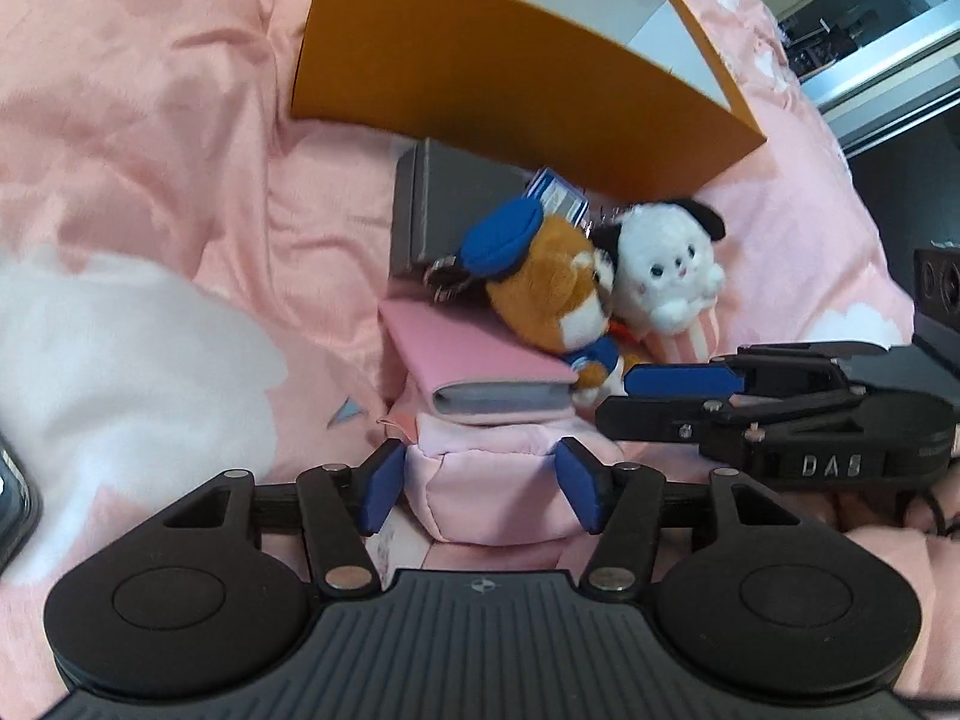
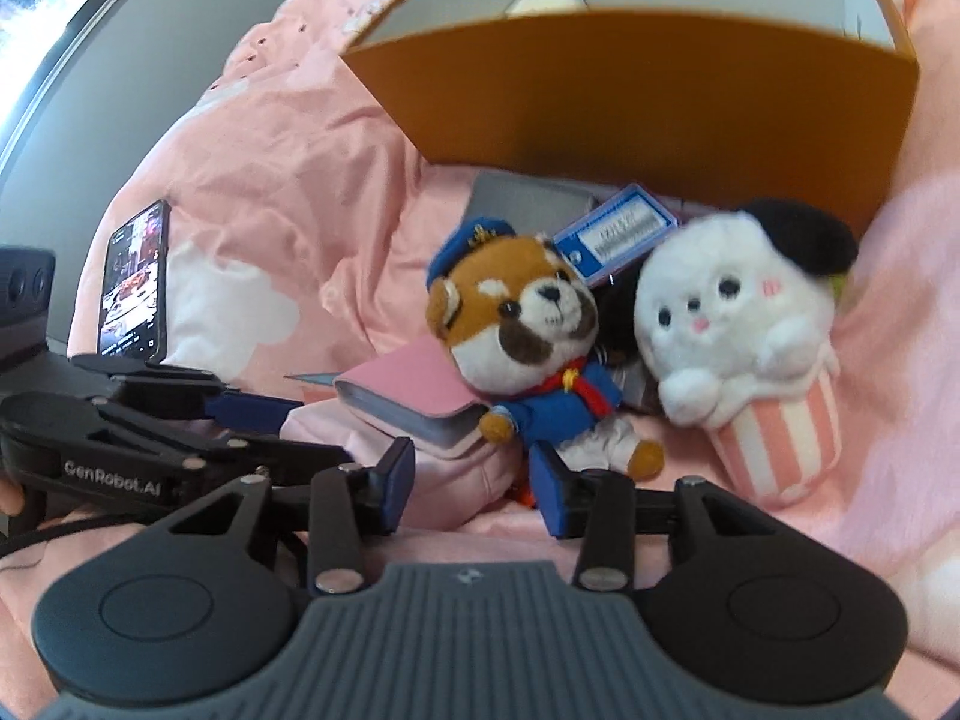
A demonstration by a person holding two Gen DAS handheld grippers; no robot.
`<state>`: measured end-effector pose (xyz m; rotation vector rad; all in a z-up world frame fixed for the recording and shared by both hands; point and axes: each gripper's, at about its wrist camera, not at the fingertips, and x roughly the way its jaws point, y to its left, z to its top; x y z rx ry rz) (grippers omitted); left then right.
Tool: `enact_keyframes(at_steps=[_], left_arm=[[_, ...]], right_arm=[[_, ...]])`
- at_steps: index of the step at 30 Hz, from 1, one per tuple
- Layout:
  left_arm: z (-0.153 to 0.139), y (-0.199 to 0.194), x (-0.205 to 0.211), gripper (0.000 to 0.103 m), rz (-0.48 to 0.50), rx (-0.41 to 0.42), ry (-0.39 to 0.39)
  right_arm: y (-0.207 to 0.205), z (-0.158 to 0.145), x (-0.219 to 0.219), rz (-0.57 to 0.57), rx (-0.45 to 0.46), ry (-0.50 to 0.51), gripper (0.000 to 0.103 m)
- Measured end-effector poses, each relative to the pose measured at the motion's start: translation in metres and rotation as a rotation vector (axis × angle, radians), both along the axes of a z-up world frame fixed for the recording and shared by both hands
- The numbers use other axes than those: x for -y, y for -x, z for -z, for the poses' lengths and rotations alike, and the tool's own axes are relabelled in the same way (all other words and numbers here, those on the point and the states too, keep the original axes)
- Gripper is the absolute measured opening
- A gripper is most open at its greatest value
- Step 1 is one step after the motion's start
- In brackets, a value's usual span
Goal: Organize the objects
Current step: 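Move both grippers back toward the plushes and items beside the box, then grasp the grey wallet with the left gripper and lift it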
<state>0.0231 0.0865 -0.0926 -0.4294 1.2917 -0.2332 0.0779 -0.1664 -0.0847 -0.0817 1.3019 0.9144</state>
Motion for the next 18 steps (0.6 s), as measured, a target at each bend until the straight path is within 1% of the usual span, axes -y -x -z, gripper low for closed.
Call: enact_keyframes(at_steps=[3,4,5,6,8,9,11,12,13,15,16,17,18], left_arm=[[-0.008,-0.007,0.000,0.062,-0.010,0.056,-0.010],[-0.011,-0.010,-0.001,0.060,-0.018,0.078,-0.019],[-0.014,-0.012,-0.002,0.053,-0.024,0.102,-0.035],[-0.017,-0.015,-0.003,0.053,-0.033,0.121,-0.049],[-0.020,-0.023,-0.007,0.053,-0.049,0.163,-0.053],[-0.019,-0.029,-0.009,0.054,-0.056,0.172,-0.051],[-0.014,-0.041,-0.008,0.054,-0.062,0.176,-0.072],[-0.010,-0.046,-0.006,0.057,-0.061,0.191,-0.074],[-0.005,-0.052,-0.005,0.057,-0.069,0.194,-0.070],[0.006,-0.061,-0.006,0.058,-0.096,0.178,-0.046],[0.011,-0.066,-0.009,0.060,-0.115,0.171,-0.026],[0.014,-0.069,-0.012,0.065,-0.135,0.171,-0.012],[0.017,-0.073,-0.015,0.065,-0.156,0.175,-0.004]], right_arm=[[-0.003,-0.010,-0.001,0.003,0.067,-0.007,0.046],[-0.005,-0.013,0.000,0.010,0.085,-0.008,0.046],[-0.008,-0.017,0.002,0.023,0.103,-0.011,0.046],[-0.012,-0.020,0.004,0.039,0.114,-0.016,0.046],[-0.020,-0.025,0.011,0.077,0.134,-0.024,0.046],[-0.024,-0.028,0.014,0.097,0.150,-0.022,0.046],[-0.033,-0.032,0.019,0.136,0.178,-0.016,0.046],[-0.038,-0.032,0.020,0.154,0.188,-0.011,0.046],[-0.043,-0.032,0.021,0.171,0.192,-0.008,0.046],[-0.053,-0.029,0.019,0.202,0.196,-0.009,0.046],[-0.058,-0.027,0.016,0.214,0.190,-0.006,0.046],[-0.063,-0.025,0.012,0.216,0.185,-0.001,0.046],[-0.066,-0.023,0.006,0.203,0.184,-0.001,0.046]])
